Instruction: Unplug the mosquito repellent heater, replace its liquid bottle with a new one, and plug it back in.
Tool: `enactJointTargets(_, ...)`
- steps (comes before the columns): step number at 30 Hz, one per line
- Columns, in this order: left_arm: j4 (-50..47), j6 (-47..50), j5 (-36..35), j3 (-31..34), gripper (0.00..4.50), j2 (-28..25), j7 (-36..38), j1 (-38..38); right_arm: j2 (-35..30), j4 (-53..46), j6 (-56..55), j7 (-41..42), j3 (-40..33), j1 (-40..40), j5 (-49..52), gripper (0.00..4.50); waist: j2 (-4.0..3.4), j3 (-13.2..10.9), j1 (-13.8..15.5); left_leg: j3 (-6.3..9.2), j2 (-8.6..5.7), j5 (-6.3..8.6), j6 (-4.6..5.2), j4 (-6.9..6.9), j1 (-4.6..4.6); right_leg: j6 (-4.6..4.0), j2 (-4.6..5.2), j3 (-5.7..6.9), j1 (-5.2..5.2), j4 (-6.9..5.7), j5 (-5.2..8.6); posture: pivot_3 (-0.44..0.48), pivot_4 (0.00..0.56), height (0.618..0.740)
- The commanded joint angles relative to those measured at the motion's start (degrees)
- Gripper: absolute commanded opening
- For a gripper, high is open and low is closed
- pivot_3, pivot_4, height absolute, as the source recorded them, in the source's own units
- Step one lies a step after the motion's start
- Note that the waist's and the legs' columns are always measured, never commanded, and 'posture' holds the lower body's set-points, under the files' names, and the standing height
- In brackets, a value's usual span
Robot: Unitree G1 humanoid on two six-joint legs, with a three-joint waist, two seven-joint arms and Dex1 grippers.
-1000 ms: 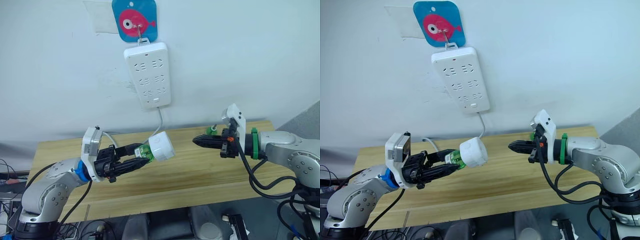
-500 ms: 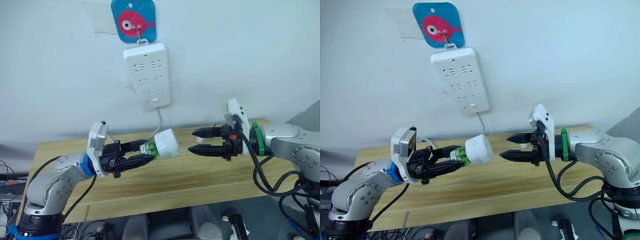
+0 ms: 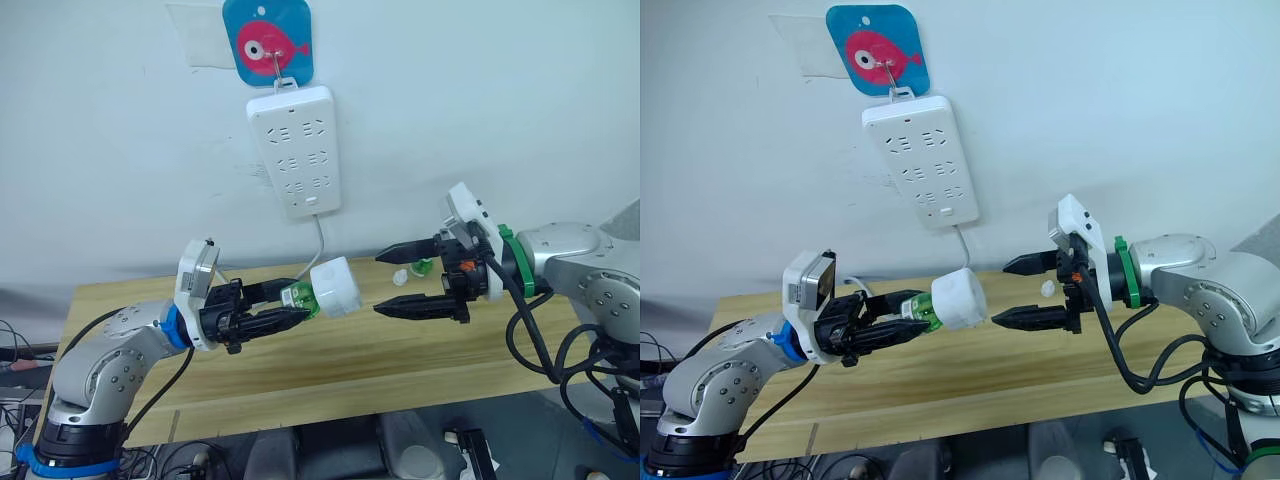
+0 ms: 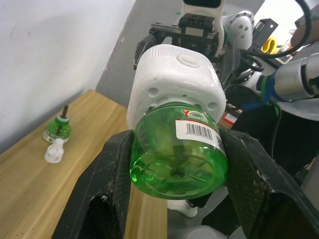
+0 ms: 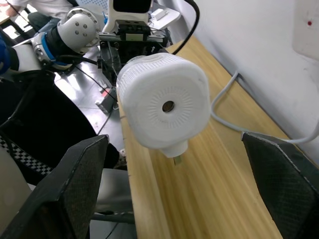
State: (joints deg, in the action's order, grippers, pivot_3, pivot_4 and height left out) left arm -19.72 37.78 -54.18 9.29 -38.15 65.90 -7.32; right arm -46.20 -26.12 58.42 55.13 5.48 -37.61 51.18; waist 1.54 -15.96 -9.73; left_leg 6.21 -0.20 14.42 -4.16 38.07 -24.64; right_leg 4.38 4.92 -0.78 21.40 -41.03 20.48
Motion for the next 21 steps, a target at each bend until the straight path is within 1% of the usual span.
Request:
enactJointTargets(1, -2.1, 0.5, -2.5, 1.3, 2.28, -0.8, 1.2, -0.1, 0.3, 0.2, -2.2, 2.4, 0.7, -1.8, -1.4, 4.47, 0.0, 0.0, 0.0, 0.0, 0.0, 0.0, 0.0, 0.0, 0.0, 0.0, 0.0, 0.0, 0.0, -0.01, 0.0, -0.238, 0.215, 0.74)
enactJointTargets(11, -1.3, 1.6, -3.4, 0.8, 2.28, -2.1, 2.7, -2.2, 1.8, 0.8, -2.9, 6.9, 3.2, -4.1, -2.3, 4.47, 0.0, 0.0, 0.0, 0.02, 0.0, 0.0, 0.0, 0.02, 0.0, 0.0, 0.0, 0.01, -0.01, -0.02, 0.0, -0.232, 0.224, 0.74)
enactJointTargets(17, -0.6, 1.3, -2.8, 0.6, 2.28, -2.1, 3.5, -2.7, 2.9, 0.8, -2.4, 6.9, 3.4, -5.2, -2.4, 4.47, 0.0, 0.0, 0.0, 0.02, 0.0, 0.0, -0.01, 0.02, 0.02, 0.0, 0.0, 0.01, -0.02, -0.04, 0.0, -0.232, 0.226, 0.74)
enactJointTargets(21, -0.4, -0.8, -1.0, 0.6, 2.28, -2.0, 4.1, -2.3, 2.3, 1.4, -1.6, 6.8, 2.2, -5.3, -1.9, 4.47, 0.0, 0.0, 0.0, 0.02, 0.0, -0.01, -0.01, 0.02, 0.02, 0.0, 0.0, 0.01, -0.02, -0.03, 0.0, -0.231, 0.225, 0.74)
